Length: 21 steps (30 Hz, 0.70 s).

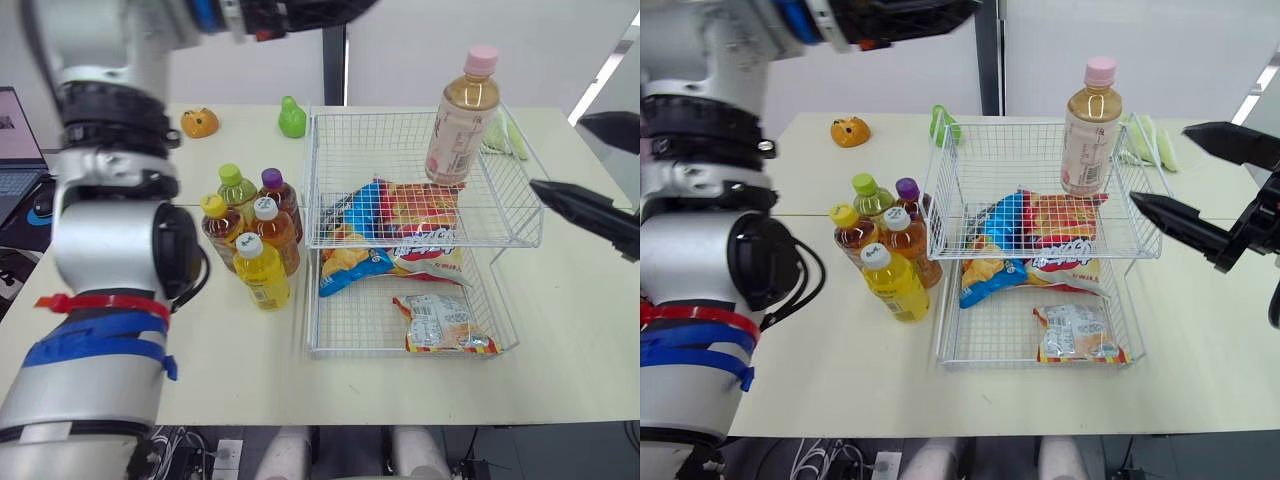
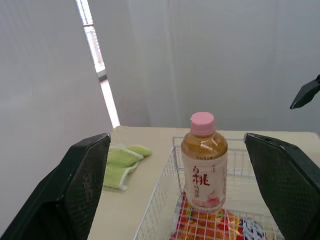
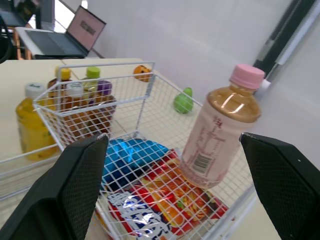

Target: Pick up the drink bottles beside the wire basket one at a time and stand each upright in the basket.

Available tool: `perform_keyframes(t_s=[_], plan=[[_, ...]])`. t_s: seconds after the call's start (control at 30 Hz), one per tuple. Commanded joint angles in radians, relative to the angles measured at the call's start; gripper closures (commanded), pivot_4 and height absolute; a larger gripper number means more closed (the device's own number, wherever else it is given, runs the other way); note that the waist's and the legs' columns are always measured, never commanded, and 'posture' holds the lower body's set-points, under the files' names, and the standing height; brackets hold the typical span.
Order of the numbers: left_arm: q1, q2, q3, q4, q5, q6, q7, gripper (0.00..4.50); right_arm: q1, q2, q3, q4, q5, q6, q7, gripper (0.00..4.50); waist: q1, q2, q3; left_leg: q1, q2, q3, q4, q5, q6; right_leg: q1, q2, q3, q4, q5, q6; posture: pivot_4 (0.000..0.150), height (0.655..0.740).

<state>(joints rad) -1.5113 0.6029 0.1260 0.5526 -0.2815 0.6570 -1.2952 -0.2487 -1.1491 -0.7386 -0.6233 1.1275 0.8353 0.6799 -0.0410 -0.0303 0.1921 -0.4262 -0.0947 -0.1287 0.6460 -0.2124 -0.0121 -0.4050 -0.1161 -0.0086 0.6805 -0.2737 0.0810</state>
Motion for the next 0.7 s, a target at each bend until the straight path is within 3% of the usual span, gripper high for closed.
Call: perform_keyframes(t_s=[0.03,0.2,0.43,0.53,0.7], plan=[[0.083,0.084,0.023,-0.182,-0.067,0.114,0.011,0.06,-0.034,-0.017,0.026,0.015,0.010,-0.036,0.043,0.00,0.003,0.000,0.000,0.000,0.000,0.000,0.000,0.000,0.000,0.000,0.000,0.000,0.000,0.000,0.000,0.150,0.7400],[0.245,0.278,0.106,-0.359,-0.165,0.279,0.018,0.06,-0.110,-0.025,0.133,0.051,0.000,-0.067,0.102,0.00,0.003,0.000,0.000,0.000,0.000,-0.001,0.001,0.000,0.000,0.000,0.000,0.000,0.000,0.001,-0.001,0.150,0.7400],[0.646,0.525,0.288,-0.498,-0.191,0.308,0.057,0.06,-0.168,-0.032,0.242,0.105,-0.057,-0.087,0.168,0.00,-0.004,0.001,-0.001,0.001,0.001,0.000,0.000,0.000,0.000,0.000,0.000,0.001,0.000,0.001,-0.002,0.150,0.7400],[0.827,0.537,0.381,-0.538,-0.201,0.286,0.081,0.06,-0.192,-0.033,0.284,0.116,-0.089,-0.090,0.178,0.00,0.001,0.001,-0.001,0.002,0.001,0.000,0.000,0.000,0.000,0.000,0.000,0.001,0.000,0.001,-0.002,0.150,0.7400],[1.065,0.467,0.489,-0.650,-0.244,0.292,0.146,0.06,-0.277,-0.037,0.363,0.123,-0.049,-0.031,0.163,0.00,0.014,0.001,-0.001,0.002,0.002,0.000,-0.001,0.000,0.000,0.000,-0.001,0.000,-0.001,0.002,-0.003,0.150,0.7400]])
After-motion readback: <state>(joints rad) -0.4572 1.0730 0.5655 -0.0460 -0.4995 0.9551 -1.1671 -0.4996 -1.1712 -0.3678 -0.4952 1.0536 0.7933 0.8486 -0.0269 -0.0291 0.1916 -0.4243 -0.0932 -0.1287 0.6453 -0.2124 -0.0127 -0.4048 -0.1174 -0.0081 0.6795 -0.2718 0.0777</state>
